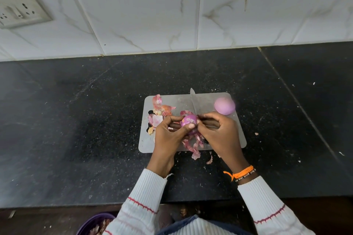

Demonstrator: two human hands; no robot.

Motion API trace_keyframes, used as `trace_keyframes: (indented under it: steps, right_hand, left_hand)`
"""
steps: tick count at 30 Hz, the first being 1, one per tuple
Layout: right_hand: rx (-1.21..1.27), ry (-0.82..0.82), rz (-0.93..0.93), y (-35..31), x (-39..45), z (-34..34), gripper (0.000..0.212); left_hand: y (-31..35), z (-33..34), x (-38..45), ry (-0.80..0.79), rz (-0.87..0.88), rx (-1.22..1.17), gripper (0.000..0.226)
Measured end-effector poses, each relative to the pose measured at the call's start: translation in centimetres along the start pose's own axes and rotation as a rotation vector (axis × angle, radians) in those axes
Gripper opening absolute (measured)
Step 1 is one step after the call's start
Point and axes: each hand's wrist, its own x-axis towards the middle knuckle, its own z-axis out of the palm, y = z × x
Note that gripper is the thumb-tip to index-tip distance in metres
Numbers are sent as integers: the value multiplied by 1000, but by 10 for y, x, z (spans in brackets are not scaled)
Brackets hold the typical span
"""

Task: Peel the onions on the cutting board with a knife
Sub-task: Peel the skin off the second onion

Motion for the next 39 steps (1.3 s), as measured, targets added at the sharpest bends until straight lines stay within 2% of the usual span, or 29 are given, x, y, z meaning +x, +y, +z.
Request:
trace_keyframes:
  steps: [4,9,14,18,25,30,36,39]
  right_hand:
    - [-41,8,-33,1,1,0,17]
    - [-54,26,-28,4,1,-1,15]
    - [85,-9,72,10,2,-3,16]
    - [128,-46,83,8,1,-4,8]
    - [44,1,50,5,0,-2,8]
    - [3,-6,80,13,-2,-4,12]
    - [78,6,110,10,0,-4,25]
    - [104,-16,65,4,-1,-4,16]
  left_hand:
    - [-1,0,0,3,-5,14,40]
    - [-1,-1,0,0,-35,19,27]
    - [-2,-1,1,20,-49,21,23]
    - [-3,-2,1,18,-71,-2,21]
    - [-1,-2,-3,-21,-112,-2,33]
    - [0,-7,-1,-30,-186,-130,27]
    - [1,-5,-2,-25,-95,-44,22]
    - [0,-5,-2,-17,-47,17,26]
